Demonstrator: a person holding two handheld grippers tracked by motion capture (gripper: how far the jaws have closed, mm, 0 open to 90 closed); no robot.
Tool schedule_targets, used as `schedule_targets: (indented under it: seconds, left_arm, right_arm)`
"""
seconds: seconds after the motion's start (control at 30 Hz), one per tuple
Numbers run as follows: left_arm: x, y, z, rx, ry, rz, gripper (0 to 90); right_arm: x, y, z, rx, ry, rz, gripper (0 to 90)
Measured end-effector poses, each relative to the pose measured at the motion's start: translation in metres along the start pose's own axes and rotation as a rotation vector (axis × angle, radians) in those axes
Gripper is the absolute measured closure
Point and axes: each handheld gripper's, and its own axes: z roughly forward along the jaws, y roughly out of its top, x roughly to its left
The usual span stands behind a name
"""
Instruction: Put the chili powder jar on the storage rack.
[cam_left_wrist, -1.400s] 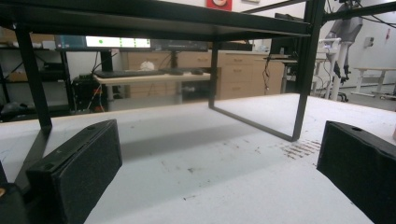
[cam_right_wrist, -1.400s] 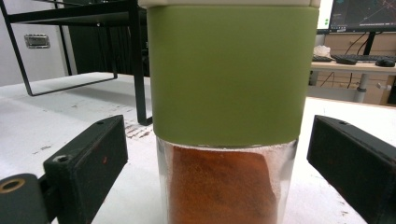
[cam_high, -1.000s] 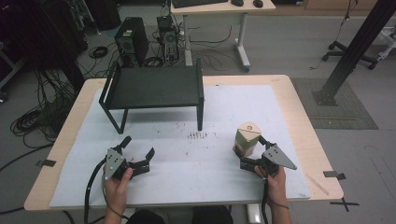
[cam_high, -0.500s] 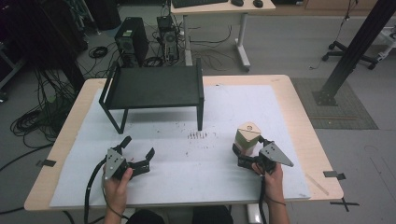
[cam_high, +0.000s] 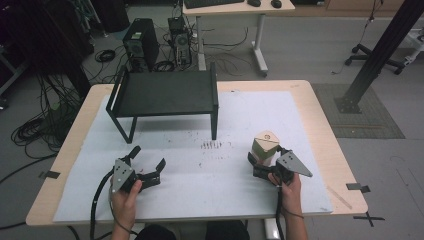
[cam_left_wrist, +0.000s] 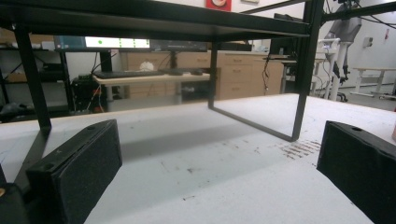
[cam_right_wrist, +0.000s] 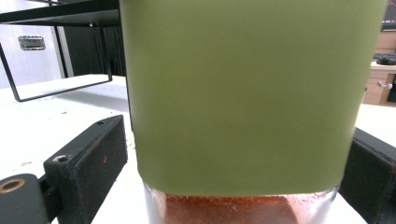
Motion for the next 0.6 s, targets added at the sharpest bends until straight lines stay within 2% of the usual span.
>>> schedule_targets:
  seconds: [0.6]
  left_arm:
    - [0.0001, 0.0, 0.0001, 0.002, 0.005, -0.003, 0.2]
  right_arm:
    - [0.0003, -0.0005, -0.0009, -0.008, 0.002, -0.004, 4.7]
